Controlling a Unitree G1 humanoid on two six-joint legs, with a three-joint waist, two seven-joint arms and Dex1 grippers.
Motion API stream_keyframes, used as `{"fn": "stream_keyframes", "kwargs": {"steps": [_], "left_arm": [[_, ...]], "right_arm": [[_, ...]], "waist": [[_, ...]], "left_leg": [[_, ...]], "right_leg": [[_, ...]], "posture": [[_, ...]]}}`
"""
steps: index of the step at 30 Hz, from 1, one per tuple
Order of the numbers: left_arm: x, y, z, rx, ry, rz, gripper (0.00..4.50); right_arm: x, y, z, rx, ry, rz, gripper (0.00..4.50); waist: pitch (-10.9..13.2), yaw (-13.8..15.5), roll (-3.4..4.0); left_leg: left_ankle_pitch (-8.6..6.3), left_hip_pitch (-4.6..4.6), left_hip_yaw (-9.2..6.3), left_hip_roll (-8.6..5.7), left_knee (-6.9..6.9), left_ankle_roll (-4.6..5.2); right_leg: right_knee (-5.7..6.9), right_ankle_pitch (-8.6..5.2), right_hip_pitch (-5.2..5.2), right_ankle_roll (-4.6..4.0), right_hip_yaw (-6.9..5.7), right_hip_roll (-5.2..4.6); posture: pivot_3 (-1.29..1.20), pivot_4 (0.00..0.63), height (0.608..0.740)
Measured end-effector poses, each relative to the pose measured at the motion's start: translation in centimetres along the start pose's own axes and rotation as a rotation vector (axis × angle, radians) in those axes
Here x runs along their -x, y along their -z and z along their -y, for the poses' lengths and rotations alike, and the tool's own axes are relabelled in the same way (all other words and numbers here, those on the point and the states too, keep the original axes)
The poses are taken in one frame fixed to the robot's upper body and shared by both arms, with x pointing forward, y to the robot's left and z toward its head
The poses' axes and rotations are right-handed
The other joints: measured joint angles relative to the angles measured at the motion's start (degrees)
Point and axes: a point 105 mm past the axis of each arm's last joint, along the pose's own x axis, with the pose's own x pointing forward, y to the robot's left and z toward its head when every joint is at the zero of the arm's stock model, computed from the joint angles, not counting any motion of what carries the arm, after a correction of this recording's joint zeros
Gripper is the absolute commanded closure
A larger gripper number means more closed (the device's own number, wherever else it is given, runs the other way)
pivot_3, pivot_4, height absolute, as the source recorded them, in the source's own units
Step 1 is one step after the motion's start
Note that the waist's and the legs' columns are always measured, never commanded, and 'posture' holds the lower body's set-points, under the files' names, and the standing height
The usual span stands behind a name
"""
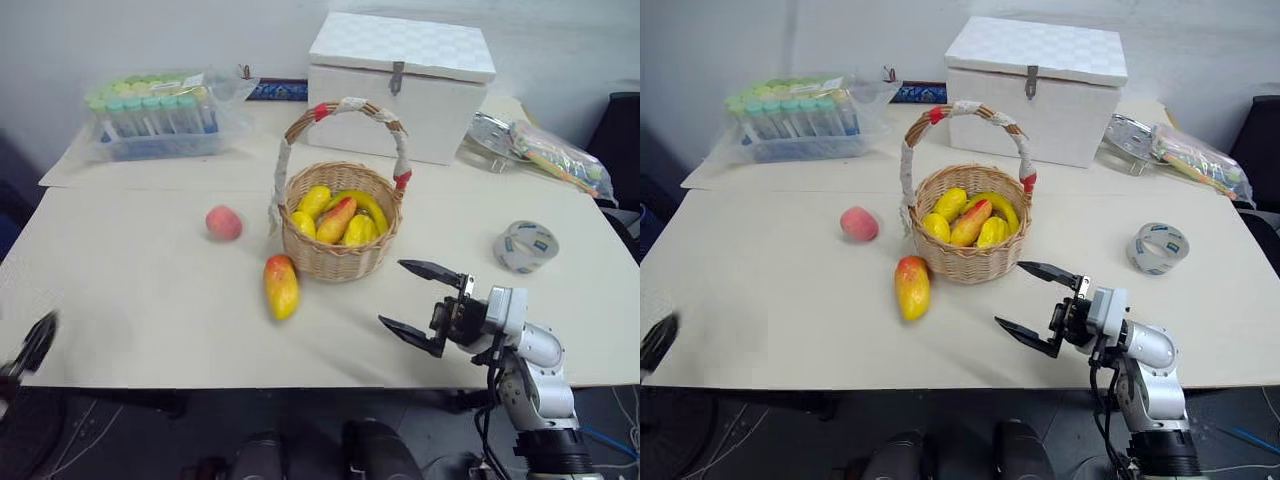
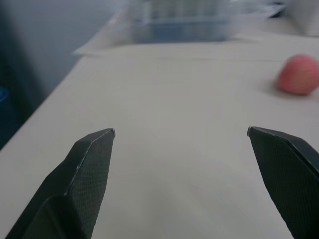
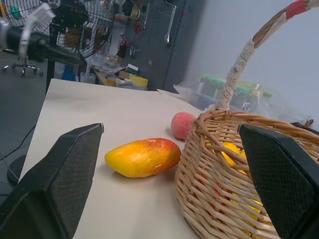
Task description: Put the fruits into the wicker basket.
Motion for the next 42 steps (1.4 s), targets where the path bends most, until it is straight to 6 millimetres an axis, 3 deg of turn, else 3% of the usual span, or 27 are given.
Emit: {"fn": "stream_keyframes", "kwargs": {"steps": [5,11,15,18,20,31,38,42], "left_arm": [[-8.5,-3.1,5.0,-0.002,0.255,-0.015,0.0],[-16.6,-2.9,6.2,0.081,0.269,-0.1,0.0],[-19.1,-2.4,7.2,0.069,0.325,-0.144,0.0],[-20.4,-1.0,7.6,0.075,0.355,-0.191,0.0],[-21.6,0.0,8.9,0.087,0.398,-0.233,0.0],[-22.9,3.1,11.5,0.036,0.497,-0.337,0.0],[-22.4,4.4,11.6,0.003,0.517,-0.394,1.78],[-21.4,4.1,10.8,-0.016,0.556,-0.393,1.9]], "right_arm": [[-0.6,-0.9,1.3,0.04,0.044,0.024,0.04],[-0.4,-0.6,1.5,0.036,0.09,0.005,0.04],[-0.3,-0.6,1.6,0.043,0.114,-0.003,0.04],[-0.2,-0.6,1.7,0.047,0.137,-0.012,0.04],[0.3,-0.3,1.1,0.038,0.148,-0.028,0.04],[1.1,-1.0,1.1,0.032,0.198,-0.029,0.04],[1.2,-1.1,1.5,0.023,0.214,-0.04,0.0],[1.2,-1.4,2.4,0.025,0.236,-0.051,0.0]], "waist": [[0.07,-0.69,0.24],[0.13,-0.96,0.21],[0.13,-1.07,0.2],[0.16,-0.96,0.16],[0.16,-0.41,0.12],[0.24,0.01,-0.01],[0.25,0.21,-0.02],[0.25,0.13,-0.02]], "left_leg": [[0.29,-0.07,0.03,-0.03,-0.09,0.19],[0.48,-0.19,0.23,0.1,0.03,-0.23],[0.48,-0.18,0.51,0.11,0.08,-0.23],[0.48,-0.17,0.62,0.13,0.16,-0.22],[0.48,-0.21,0.62,0.04,0.26,-0.2],[0.47,-0.18,0.69,0.08,0.44,-0.11],[0.46,-0.17,0.69,0.09,0.45,-0.1],[0.46,-0.18,0.72,0.14,0.45,-0.1]], "right_leg": [[0.05,0.13,-0.09,0.24,-0.1,0.02],[0.08,0.18,-0.24,0.34,-0.14,0.44],[0.38,0.2,-0.34,0.38,-0.15,0.54],[0.43,0.2,-0.39,0.38,-0.25,0.57],[0.4,0.2,-0.38,0.38,-0.39,0.63],[0.47,0.24,-0.41,0.47,-0.24,0.56],[0.48,0.24,-0.41,0.47,-0.23,0.55],[0.52,0.24,-0.44,0.47,-0.18,0.54]], "posture": [[0.0,0.15,0.74],[0.0,0.15,0.74],[0.0,0.15,0.74],[0.0,0.15,0.74],[0.0,0.15,0.74],[0.0,0.15,0.74],[0.0,0.15,0.74],[0.0,0.15,0.74]]}}
